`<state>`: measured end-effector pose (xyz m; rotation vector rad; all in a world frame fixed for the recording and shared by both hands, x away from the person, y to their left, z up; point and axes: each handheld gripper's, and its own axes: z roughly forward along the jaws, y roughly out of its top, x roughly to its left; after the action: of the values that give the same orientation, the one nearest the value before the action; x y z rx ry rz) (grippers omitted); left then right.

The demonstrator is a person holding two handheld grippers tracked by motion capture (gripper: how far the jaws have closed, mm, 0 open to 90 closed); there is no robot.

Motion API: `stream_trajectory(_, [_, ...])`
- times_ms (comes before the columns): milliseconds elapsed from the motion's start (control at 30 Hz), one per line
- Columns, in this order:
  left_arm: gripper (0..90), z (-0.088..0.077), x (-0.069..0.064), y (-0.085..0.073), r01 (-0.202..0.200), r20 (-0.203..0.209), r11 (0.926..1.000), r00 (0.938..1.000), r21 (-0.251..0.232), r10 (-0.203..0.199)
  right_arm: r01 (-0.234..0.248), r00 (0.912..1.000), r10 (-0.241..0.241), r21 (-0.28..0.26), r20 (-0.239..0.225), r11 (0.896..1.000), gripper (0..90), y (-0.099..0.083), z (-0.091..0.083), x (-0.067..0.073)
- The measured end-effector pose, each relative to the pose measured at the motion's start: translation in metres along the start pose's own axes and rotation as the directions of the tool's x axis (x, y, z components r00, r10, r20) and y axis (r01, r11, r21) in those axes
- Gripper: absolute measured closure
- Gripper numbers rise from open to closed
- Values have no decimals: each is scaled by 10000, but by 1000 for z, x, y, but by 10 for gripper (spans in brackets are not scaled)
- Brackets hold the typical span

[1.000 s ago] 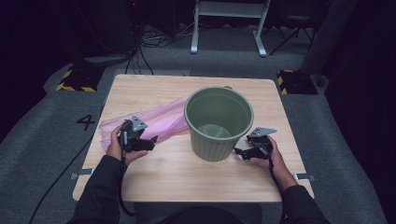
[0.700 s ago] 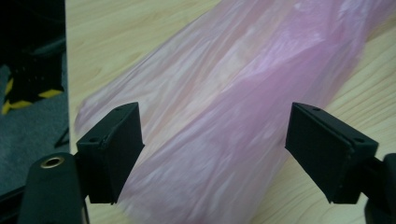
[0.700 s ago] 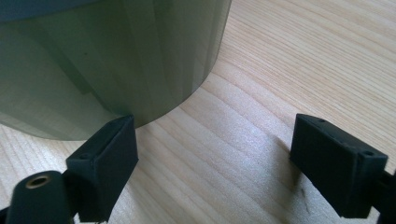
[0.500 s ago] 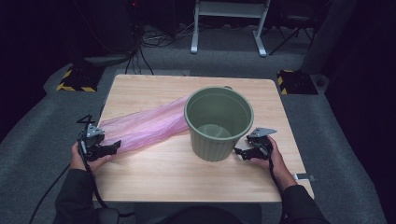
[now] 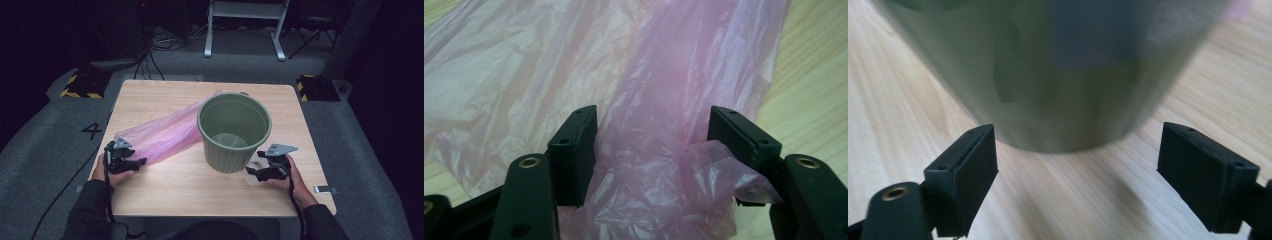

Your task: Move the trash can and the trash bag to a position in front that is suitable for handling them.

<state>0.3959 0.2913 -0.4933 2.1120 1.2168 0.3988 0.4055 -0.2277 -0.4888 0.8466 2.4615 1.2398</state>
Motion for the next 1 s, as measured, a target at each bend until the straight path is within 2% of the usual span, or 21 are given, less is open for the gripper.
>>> stream_trajectory(33, [407,1,-4,2,-114,223,9999,9997,46,113,64,10000,-64,-16,22,10000,163,1,1,3])
stream_trajectory(133, [435,4,-14,5,-386,280,9991,9989,164,381,218,9997,-216,-114,137,9997,137,5,5,13])
stream_trajectory(167, [438,4,-18,6,-498,389,9986,9980,193,490,268,9991,-266,-68,340,9996,146,6,7,15])
stream_trajectory(200, [445,6,-21,7,-508,496,9986,9975,167,499,268,9982,-264,-65,538,9996,145,8,9,16])
stream_trajectory(267, [454,8,-28,9,-719,649,9973,9954,146,708,80,9983,-75,-83,572,9999,140,10,12,16])
stream_trajectory(400, [496,11,-40,13,-1118,587,9933,9922,293,1099,18,9955,-10,-79,949,10000,149,16,19,18])
stream_trajectory(500, [505,12,-47,14,-1139,754,9930,9909,314,1113,39,9914,-23,-120,1305,9999,154,22,24,19])
stream_trajectory(600, [524,14,-54,16,-1320,853,9908,9880,313,1289,-31,9893,53,-152,1457,9999,158,28,29,16])
stream_trajectory(700, [523,16,-60,17,-1198,1188,9925,9861,242,1161,90,9886,-76,-89,1503,9999,158,35,32,11])
stream_trajectory(933, [461,23,-80,22,-1611,1530,9867,9759,217,1559,-85,9870,93,-59,1605,9999,167,49,45,-4])
stream_trajectory(1000, [435,25,-87,24,-1623,1616,9864,9744,255,1561,-49,9866,54,-32,1631,10000,168,52,48,-7])
